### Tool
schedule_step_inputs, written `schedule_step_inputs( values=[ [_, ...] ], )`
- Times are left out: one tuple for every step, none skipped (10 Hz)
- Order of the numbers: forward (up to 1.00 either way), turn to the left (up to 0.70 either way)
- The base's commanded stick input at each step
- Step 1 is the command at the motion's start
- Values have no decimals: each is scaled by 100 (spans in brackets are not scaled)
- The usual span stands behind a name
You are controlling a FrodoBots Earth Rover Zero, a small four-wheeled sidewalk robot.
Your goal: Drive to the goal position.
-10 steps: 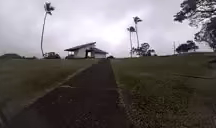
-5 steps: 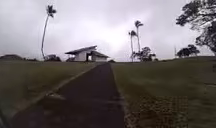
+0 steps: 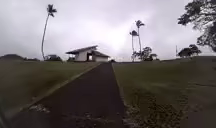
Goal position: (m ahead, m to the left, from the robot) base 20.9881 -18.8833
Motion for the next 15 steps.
schedule_step_inputs(
  values=[
    [100, 0],
    [100, 0],
    [100, 0],
    [100, 1],
    [100, 6],
    [100, 32],
    [100, 39],
    [100, 0],
    [100, 0],
    [100, 0],
    [100, 0],
    [100, 0],
    [100, 0],
    [100, -9],
    [100, -40]
  ],
)
